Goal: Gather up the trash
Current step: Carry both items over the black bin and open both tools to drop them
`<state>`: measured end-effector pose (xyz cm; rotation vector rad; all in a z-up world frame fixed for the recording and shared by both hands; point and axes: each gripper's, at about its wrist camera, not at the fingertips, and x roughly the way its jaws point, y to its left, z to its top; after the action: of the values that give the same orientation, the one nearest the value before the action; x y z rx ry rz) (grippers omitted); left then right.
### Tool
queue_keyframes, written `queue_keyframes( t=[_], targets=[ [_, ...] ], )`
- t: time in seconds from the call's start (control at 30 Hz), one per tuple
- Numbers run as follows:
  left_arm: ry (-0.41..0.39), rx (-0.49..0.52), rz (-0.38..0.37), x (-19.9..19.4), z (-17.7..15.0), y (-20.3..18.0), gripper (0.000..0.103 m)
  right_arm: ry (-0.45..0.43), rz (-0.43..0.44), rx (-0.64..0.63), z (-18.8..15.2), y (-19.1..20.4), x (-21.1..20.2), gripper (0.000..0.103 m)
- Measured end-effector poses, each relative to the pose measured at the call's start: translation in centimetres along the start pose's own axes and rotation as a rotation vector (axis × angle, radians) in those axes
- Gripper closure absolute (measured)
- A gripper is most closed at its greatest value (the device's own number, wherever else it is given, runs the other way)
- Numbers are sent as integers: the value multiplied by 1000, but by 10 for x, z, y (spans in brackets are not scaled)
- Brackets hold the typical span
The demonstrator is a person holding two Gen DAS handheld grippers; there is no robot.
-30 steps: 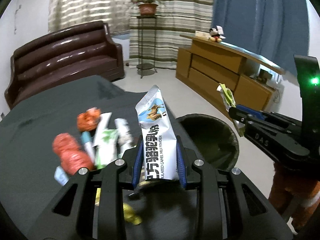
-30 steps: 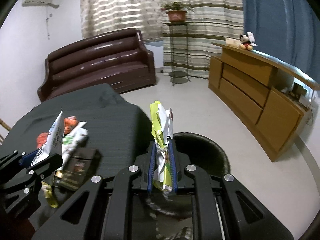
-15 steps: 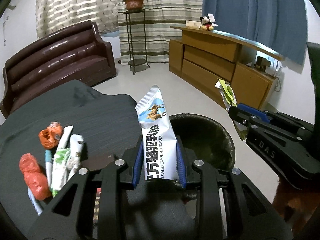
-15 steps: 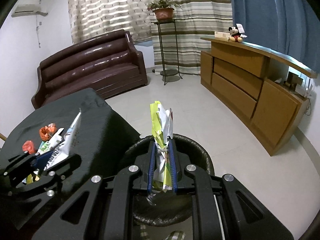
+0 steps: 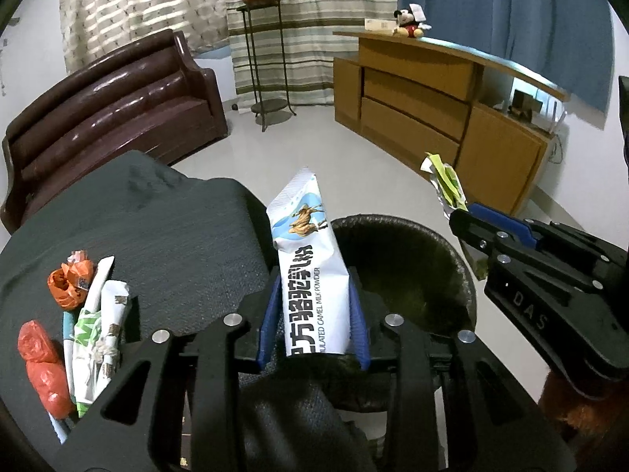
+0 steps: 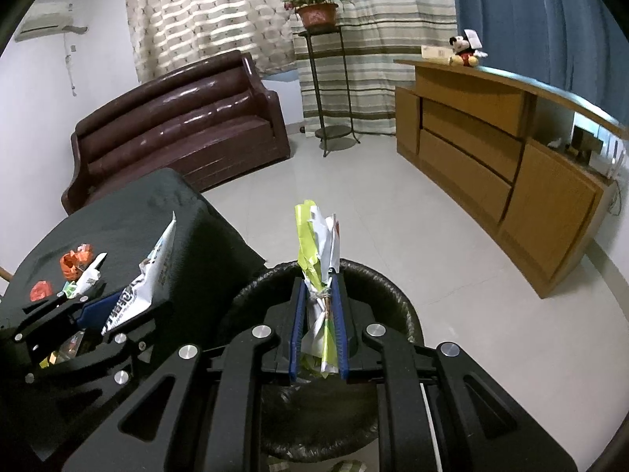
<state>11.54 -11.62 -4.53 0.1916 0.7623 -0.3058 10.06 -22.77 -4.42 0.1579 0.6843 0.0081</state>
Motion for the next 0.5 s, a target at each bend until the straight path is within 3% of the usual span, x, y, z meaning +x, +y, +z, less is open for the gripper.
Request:
queue_keyframes(
  t=[0.1,0.5],
  targets=[
    [7,-7,7,3,-1,-1,64,11,0,15,1,-4,3,81],
    [-4,-35,45,-2,0,8,52,-8,-22,22,3,-5,-5,80]
  ],
)
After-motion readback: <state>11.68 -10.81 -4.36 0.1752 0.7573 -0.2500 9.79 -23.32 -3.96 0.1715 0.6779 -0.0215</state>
